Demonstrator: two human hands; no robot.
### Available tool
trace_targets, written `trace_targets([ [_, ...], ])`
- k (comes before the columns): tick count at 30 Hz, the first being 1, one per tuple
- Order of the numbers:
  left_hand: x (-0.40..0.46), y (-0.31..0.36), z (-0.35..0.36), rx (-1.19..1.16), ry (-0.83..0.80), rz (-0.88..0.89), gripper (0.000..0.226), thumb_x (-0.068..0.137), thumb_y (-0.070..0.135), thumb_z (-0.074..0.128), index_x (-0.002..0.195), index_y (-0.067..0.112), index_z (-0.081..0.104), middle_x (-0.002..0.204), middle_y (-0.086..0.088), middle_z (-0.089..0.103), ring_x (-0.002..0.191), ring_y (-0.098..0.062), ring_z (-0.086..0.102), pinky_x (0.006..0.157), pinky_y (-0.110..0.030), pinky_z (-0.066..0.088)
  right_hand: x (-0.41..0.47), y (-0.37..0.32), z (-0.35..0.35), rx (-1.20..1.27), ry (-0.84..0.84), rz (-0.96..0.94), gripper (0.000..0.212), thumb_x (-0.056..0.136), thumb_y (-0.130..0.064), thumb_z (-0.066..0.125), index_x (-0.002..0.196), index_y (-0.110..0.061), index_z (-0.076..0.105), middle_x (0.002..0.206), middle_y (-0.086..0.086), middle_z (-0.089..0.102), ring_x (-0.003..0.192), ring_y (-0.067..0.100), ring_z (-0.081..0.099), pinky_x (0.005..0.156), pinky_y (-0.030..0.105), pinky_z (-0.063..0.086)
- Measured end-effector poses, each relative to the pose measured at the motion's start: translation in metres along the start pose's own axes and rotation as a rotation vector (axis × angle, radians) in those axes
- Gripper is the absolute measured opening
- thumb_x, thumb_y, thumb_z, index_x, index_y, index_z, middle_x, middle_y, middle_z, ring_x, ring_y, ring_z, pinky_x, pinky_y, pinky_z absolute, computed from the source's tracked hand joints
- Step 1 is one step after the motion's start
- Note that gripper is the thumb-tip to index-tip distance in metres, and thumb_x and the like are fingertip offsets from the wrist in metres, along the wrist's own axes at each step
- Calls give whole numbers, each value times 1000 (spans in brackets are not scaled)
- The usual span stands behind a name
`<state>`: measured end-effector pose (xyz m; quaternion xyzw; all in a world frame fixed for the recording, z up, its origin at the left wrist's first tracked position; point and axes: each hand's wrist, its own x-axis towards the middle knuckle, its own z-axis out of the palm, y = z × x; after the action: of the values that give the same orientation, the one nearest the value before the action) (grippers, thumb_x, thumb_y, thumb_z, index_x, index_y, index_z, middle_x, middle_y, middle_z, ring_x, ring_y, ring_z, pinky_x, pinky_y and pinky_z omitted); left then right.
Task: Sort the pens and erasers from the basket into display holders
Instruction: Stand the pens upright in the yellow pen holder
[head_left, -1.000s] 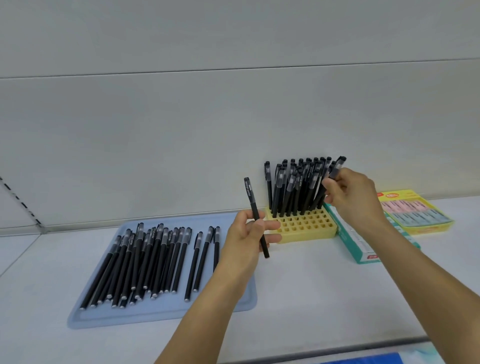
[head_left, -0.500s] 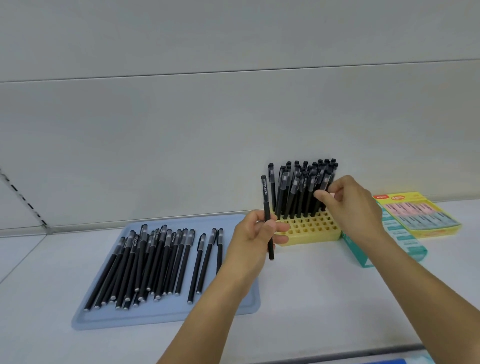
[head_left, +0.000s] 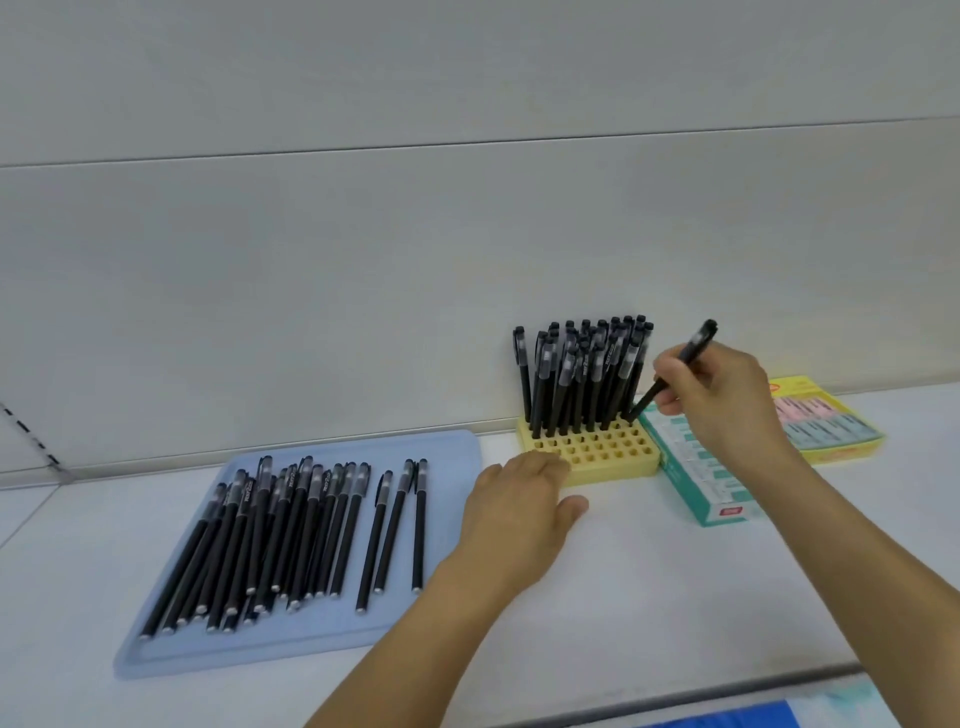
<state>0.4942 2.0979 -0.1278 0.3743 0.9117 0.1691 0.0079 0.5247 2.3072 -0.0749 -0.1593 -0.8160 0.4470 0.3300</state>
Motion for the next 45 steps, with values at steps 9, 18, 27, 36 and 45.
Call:
trace_targets([
  [9, 7, -2, -1, 55, -61, 3, 47, 101, 41, 43, 144, 21, 44, 148, 9, 40, 132, -15, 39, 108, -32, 26, 16, 15, 21, -205, -149, 40, 11, 96, -9, 54, 90, -12, 63, 74, 5, 68, 67, 16, 69, 74, 41, 60],
  [18, -10, -10, -10, -69, -111, -2, 54, 100, 44, 44, 150, 25, 34, 158, 10, 26, 144, -11, 22, 120, -33, 13, 7, 22, 30, -417, -131, 106, 23, 90, -32, 66, 98, -14, 54, 86, -1, 64, 83, 22, 61, 78, 42, 52],
  [27, -85, -87, -47, 306, 167, -538, 63, 96, 59, 38, 143, 17, 32, 142, -5, 40, 129, -25, 37, 102, -32, 35, -80, -41, 106, -468, -430, -197, 38, 88, -57, 54, 65, -27, 55, 59, -11, 57, 58, 0, 51, 48, 25, 28],
  [36, -69, -91, -50, 117, -44, -626, 75, 81, 47, 69, 134, 7, 34, 129, -14, 44, 109, -30, 54, 74, -31, 44, -94, -68, 162, -779, -730, -164, 35, 77, -32, 64, 62, -20, 35, 60, -5, 44, 51, 12, 40, 47, 27, 23],
  [45, -52, -96, -46, 313, -66, -553, 24, 96, 8, 46, 119, 2, 42, 119, -14, 57, 104, -30, 61, 68, -30, 38, -82, -57, 124, -456, -617, -3, 24, 71, -22, 62, 60, -13, 43, 56, 3, 47, 52, 18, 46, 49, 27, 33],
])
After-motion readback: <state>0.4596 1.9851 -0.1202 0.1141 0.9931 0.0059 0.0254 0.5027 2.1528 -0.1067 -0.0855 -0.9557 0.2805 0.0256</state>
